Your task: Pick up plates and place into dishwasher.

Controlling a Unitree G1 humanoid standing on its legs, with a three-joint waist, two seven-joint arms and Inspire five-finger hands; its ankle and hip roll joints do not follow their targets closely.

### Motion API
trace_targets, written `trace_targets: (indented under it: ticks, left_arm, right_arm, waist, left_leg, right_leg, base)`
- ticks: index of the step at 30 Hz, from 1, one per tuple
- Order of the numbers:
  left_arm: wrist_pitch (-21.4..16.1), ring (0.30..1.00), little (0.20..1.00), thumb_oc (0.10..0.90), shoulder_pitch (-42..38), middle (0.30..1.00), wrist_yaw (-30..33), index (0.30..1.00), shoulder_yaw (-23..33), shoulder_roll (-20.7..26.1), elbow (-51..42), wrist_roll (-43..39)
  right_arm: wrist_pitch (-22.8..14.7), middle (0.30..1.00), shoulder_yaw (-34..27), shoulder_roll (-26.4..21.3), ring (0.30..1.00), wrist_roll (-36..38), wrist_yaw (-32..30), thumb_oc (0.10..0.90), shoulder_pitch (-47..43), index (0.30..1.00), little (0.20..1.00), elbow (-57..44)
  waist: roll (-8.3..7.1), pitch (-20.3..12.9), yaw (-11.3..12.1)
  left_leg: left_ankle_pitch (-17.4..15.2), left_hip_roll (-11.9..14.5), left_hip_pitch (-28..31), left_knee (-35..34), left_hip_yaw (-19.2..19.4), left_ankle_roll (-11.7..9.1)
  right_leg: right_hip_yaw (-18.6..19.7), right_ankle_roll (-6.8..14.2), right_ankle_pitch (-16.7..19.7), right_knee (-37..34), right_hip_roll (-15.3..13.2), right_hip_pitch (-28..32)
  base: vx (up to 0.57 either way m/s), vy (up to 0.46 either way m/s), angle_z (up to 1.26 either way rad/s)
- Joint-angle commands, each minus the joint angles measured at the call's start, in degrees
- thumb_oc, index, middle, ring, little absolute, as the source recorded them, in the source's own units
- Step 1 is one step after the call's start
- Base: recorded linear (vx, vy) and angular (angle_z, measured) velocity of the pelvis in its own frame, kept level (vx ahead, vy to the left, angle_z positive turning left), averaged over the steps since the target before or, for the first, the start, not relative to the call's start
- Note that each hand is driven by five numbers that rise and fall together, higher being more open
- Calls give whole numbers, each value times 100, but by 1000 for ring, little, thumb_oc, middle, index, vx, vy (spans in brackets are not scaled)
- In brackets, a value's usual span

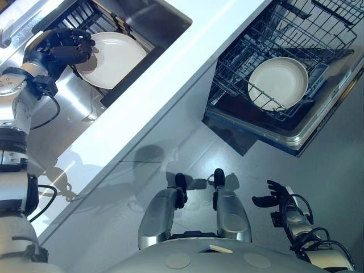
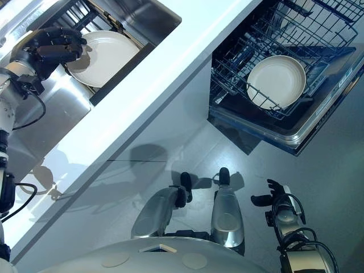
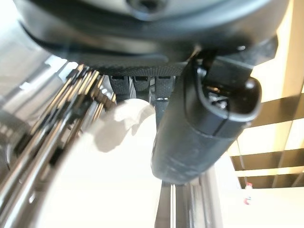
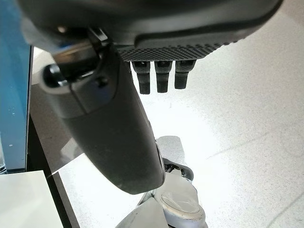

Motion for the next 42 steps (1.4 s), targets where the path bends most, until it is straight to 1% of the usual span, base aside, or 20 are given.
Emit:
trace_targets:
  ticks: [1, 4, 7, 11, 14, 15, 16, 17, 18, 19, 20, 24, 26, 27, 29, 30, 32, 36, 40, 42]
  left_arm:
    - [466, 526, 464, 364, 661, 526, -602, 526, -384, -148, -62, 126]
    - [444, 540, 480, 380, 697, 540, -640, 540, -350, -117, -39, 167]
    - [399, 535, 475, 375, 697, 535, -597, 535, -341, -122, -33, 157]
    - [199, 528, 466, 366, 742, 528, -263, 528, -228, -119, -57, 67]
    - [-120, 526, 464, 364, 757, 526, 418, 526, -36, -87, -120, -53]
    - [-290, 432, 354, 254, 751, 432, 689, 432, 38, -79, -145, -63]
    - [-389, 432, 354, 254, 749, 432, 862, 432, 90, -69, -179, -9]
    - [-583, 429, 351, 251, 744, 429, 1121, 429, 169, -50, -230, -25]
    - [-740, 387, 302, 202, 754, 387, 1303, 387, 265, -46, -283, -83]
    - [-931, 366, 277, 177, 773, 366, 1623, 366, 379, -56, -411, -25]
    - [-1131, 359, 269, 169, 774, 359, 1870, 359, 453, -77, -523, -6]
    - [-1475, 371, 282, 182, 884, 371, 2484, 371, 698, -35, -862, 335]
    - [-1548, 375, 288, 188, 922, 375, 2725, 375, 803, -4, -1004, 289]
    - [-1587, 340, 247, 147, 958, 340, 2851, 340, 847, 3, -1075, 296]
    - [-1654, 354, 263, 163, 1023, 354, 3054, 354, 947, 0, -1168, 360]
    - [-1705, 387, 302, 202, 1056, 387, 3165, 387, 994, 20, -1217, 360]
    - [-1705, 394, 310, 210, 1095, 394, 3328, 394, 1067, 42, -1304, 463]
    - [-1746, 394, 310, 210, 1183, 394, 3311, 394, 1169, 66, -1297, 475]
    - [-1673, 396, 313, 213, 1221, 396, 3231, 396, 1191, 71, -1267, 480]
    - [-1677, 415, 335, 235, 1248, 415, 3195, 415, 1199, 68, -1248, 482]
  right_arm:
    - [-68, 900, -31, -174, 900, -5, -74, 800, 277, 900, 900, -91]
    - [-60, 900, -21, -154, 900, 9, -92, 800, 287, 900, 900, -77]
    - [-54, 900, -15, -138, 900, 23, -110, 800, 284, 900, 900, -71]
    - [-58, 900, -25, -116, 900, 7, -111, 800, 299, 900, 900, -54]
    - [-83, 900, -5, -77, 900, 25, -136, 800, 344, 900, 900, -74]
    - [-86, 900, 9, -60, 900, 35, -148, 800, 359, 900, 900, -92]
    - [-88, 900, 18, -52, 900, 46, -155, 800, 371, 900, 900, -102]
    - [-113, 900, 33, -35, 900, 67, -168, 800, 390, 900, 900, -106]
    - [-128, 900, 31, -10, 900, 71, -174, 800, 400, 900, 900, -115]
    - [-148, 900, 45, 9, 900, 91, -182, 800, 409, 900, 900, -123]
    - [-173, 900, 64, 22, 900, 112, -194, 800, 412, 900, 900, -119]
    - [-218, 900, 81, 34, 900, 103, -206, 800, 436, 900, 900, -121]
    - [-224, 900, 95, 18, 900, 76, -190, 800, 454, 900, 900, -140]
    - [-232, 900, 99, 9, 900, 66, -184, 800, 467, 900, 900, -144]
    - [-229, 900, 97, -1, 900, 40, -180, 800, 487, 900, 900, -154]
    - [-234, 900, 89, -12, 900, 24, -176, 800, 510, 900, 900, -154]
    - [-227, 900, 106, -25, 900, 13, -183, 800, 540, 900, 900, -154]
    - [-265, 900, 80, -64, 900, -59, -158, 800, 573, 900, 900, -93]
    - [-235, 900, 76, -84, 900, -107, -125, 800, 613, 900, 900, -135]
    - [-237, 900, 83, -85, 900, -122, -122, 800, 631, 900, 900, -159]
  waist:
    - [11, -86, 30]
    - [9, -135, 49]
    - [5, -160, 59]
    - [-4, -215, 78]
    - [-29, -248, 93]
    - [-43, -260, 99]
    - [-50, -268, 104]
    - [-58, -277, 111]
    - [-70, -294, 122]
    - [-86, -309, 136]
    - [-103, -328, 146]
    - [-138, -416, 179]
    - [-161, -471, 178]
    - [-169, -490, 178]
    - [-180, -521, 174]
    - [-183, -542, 172]
    - [-189, -576, 166]
    - [-187, -610, 154]
    - [-182, -634, 141]
    - [-173, -639, 139]
  left_leg:
    - [127, -349, 812, -1382, 105, 20]
    - [121, -347, 865, -1408, 89, 13]
    - [121, -347, 901, -1437, 64, 9]
    - [128, -343, 960, -1504, 33, 3]
    - [131, -340, 981, -1527, 9, 1]
    - [131, -343, 981, -1537, -2, -2]
    - [130, -344, 984, -1544, -7, -5]
    - [130, -346, 992, -1551, -20, -8]
    - [127, -349, 1002, -1570, -35, -8]
    - [126, -347, 1015, -1589, -54, -15]
    - [125, -357, 1024, -1606, -68, -19]
    - [108, -357, 1096, -1683, -109, -35]
    - [99, -360, 1137, -1715, -121, -46]
    - [92, -360, 1159, -1719, -128, -53]
    - [79, -359, 1196, -1730, -140, -62]
    - [78, -358, 1214, -1739, -149, -69]
    - [67, -353, 1257, -1753, -153, -84]
    - [51, -344, 1296, -1754, -150, -105]
    - [57, -330, 1317, -1757, -148, -120]
    - [61, -330, 1317, -1753, -148, -127]
  right_leg:
    - [-111, 59, -581, 377, 423, -367]
    - [-134, 69, -598, 339, 420, -303]
    - [-152, 72, -618, 307, 424, -261]
    - [-166, 81, -650, 253, 441, -198]
    - [-176, 82, -678, 221, 450, -152]
    - [-181, 77, -682, 206, 451, -136]
    - [-184, 74, -682, 196, 452, -124]
    - [-189, 71, -690, 191, 453, -109]
    - [-195, 69, -699, 176, 455, -92]
    - [-205, 57, -698, 157, 459, -70]
    - [-204, 52, -690, 132, 463, -44]
    - [-206, 31, -696, 40, 484, 68]
    - [-193, 9, -689, -14, 504, 144]
    - [-187, 0, -684, -37, 510, 186]
    - [-181, -20, -685, -62, 521, 244]
    - [-181, -27, -684, -76, 524, 276]
    - [-190, -42, -670, -103, 520, 339]
    - [-195, -59, -656, -141, 512, 422]
    - [-201, -70, -667, -171, 509, 491]
    - [-210, -78, -675, -182, 511, 511]
  base:
    - [-12, -34, 1]
    - [-6, -35, 0]
    - [-10, -22, 2]
    - [-17, -39, 2]
    - [-23, -46, -1]
    - [-32, -43, 0]
    - [-33, -40, 1]
    - [-30, -39, 1]
    - [-41, -57, 1]
    - [-44, -59, 1]
    - [-40, -53, 1]
    - [-23, -36, -1]
    - [-12, -32, -1]
    - [-6, -31, 0]
    - [0, 0, 0]
    - [0, 0, 0]
    - [0, 0, 0]
    - [0, 0, 0]
    - [0, 0, 0]
    - [0, 0, 0]
